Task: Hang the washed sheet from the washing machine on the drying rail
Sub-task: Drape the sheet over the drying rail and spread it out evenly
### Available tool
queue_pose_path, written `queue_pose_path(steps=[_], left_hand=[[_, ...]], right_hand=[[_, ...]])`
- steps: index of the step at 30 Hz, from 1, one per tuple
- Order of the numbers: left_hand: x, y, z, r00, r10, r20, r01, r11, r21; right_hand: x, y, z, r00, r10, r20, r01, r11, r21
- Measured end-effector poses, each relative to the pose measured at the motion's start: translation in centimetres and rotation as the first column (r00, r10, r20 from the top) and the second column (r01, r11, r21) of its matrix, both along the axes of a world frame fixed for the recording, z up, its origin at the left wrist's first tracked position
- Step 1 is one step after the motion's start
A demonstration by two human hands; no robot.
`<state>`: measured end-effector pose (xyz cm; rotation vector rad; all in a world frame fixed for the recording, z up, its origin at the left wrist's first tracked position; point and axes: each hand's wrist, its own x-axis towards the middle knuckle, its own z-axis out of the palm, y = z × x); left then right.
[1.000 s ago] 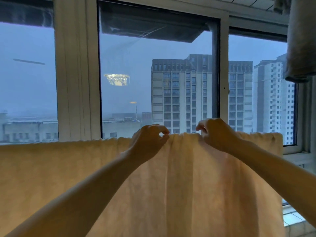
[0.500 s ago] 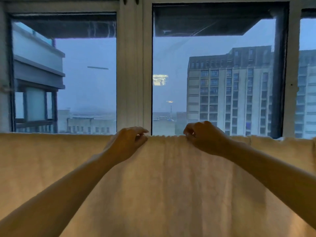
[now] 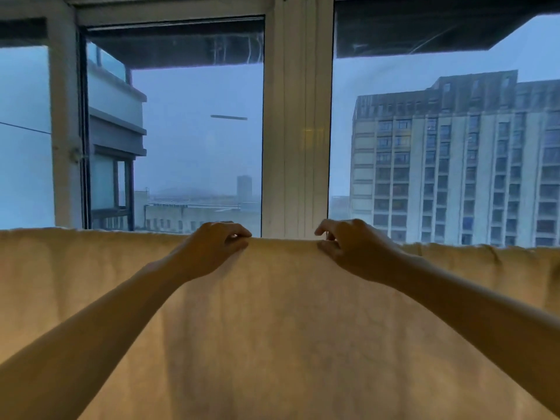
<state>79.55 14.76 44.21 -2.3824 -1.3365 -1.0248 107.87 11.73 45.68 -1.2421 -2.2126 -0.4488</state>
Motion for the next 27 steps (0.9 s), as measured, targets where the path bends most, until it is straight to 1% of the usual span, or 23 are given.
queue_pose_path(steps=[5,7,9,11,15,17,20,24,27], left_hand=[[-6.3,1.4,0.1,0.999,0.034,-0.013,-0.033,0.999,0.019],[-8.2,2.0,-0.1,0.999,0.022,0.024,-0.023,0.999,0.033],[-9.2,2.4,-0.3,0.995,-0.012,0.1,0.008,0.999,0.041],[-9.4,2.5,-0.3,0.989,-0.048,0.141,0.039,0.997,0.066],[-8.8,2.9,-0.2,0.982,-0.081,0.173,0.063,0.992,0.109],[-8.1,3.2,-0.1,0.975,-0.092,0.201,0.067,0.99,0.126],[-6.0,3.3,0.2,0.959,-0.16,0.232,0.121,0.978,0.172],[-5.0,3.2,0.1,0.945,-0.269,0.186,0.242,0.957,0.159],[-7.3,3.6,0.3,0.936,-0.299,0.185,0.276,0.951,0.142]], right_hand=[[-4.6,0.3,-0.4,0.997,-0.048,-0.056,0.051,0.997,0.051],[-6.3,0.5,-0.7,0.996,-0.067,-0.067,0.072,0.995,0.075],[-7.8,0.9,-1.1,0.994,-0.082,-0.07,0.089,0.991,0.101],[-8.9,1.3,-1.3,0.993,-0.096,-0.069,0.104,0.987,0.125],[-10.2,1.9,-1.0,0.989,-0.127,-0.07,0.137,0.977,0.164],[-10.8,2.2,-0.8,0.986,-0.136,-0.095,0.149,0.977,0.152],[-11.8,2.7,-0.6,0.984,-0.108,-0.142,0.13,0.979,0.158],[-12.2,3.1,-1.0,0.988,-0.093,-0.122,0.109,0.986,0.128],[-12.6,3.3,-1.0,0.992,-0.053,-0.113,0.065,0.993,0.103]])
